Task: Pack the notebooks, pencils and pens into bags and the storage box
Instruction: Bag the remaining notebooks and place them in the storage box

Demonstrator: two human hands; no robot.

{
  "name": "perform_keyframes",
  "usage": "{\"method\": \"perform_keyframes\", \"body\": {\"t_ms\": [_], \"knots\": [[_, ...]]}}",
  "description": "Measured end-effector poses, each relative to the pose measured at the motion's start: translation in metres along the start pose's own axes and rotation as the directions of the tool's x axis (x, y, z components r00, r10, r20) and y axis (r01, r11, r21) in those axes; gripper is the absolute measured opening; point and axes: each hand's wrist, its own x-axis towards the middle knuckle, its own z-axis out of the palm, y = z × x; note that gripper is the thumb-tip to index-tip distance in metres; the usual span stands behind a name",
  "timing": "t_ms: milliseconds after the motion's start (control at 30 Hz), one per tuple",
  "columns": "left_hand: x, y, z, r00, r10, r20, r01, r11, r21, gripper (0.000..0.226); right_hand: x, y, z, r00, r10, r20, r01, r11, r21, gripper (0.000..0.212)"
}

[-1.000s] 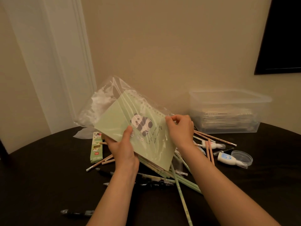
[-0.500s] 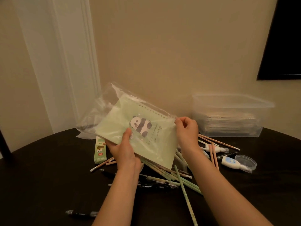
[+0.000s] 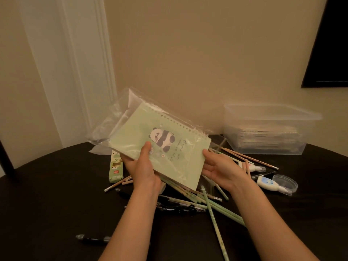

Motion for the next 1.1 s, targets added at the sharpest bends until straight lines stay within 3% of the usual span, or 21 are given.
{"method": "perform_keyframes", "body": {"t_ms": [233, 700, 800, 1000, 1100], "knots": [[0.009, 0.003, -0.004, 0.986, -0.145, 0.086, 0.141, 0.989, 0.054, 0.053, -0.006, 0.002, -0.008, 0.997, -0.010, 0.072, 0.001, 0.992, 0.123, 0.015], [-0.001, -0.011, -0.001, 0.912, -0.267, 0.310, 0.240, 0.963, 0.123, 0.050, -0.008, 0.006, 0.004, 0.994, -0.100, 0.048, 0.083, 0.957, 0.276, 0.015], [-0.003, -0.010, 0.001, 0.923, -0.253, 0.288, 0.229, 0.966, 0.116, 0.046, -0.007, 0.007, 0.005, 0.993, -0.101, 0.054, 0.083, 0.961, 0.265, 0.018], [0.003, -0.006, -0.005, 0.946, -0.304, 0.112, 0.310, 0.950, -0.040, 0.041, -0.017, -0.005, 0.012, 0.969, -0.177, 0.174, 0.178, 0.984, 0.014, 0.024], [0.007, 0.001, -0.009, 0.939, -0.339, 0.062, 0.344, 0.929, -0.135, 0.033, -0.020, -0.005, 0.015, 0.894, -0.448, 0.024, 0.434, 0.850, -0.297, 0.023]]}}
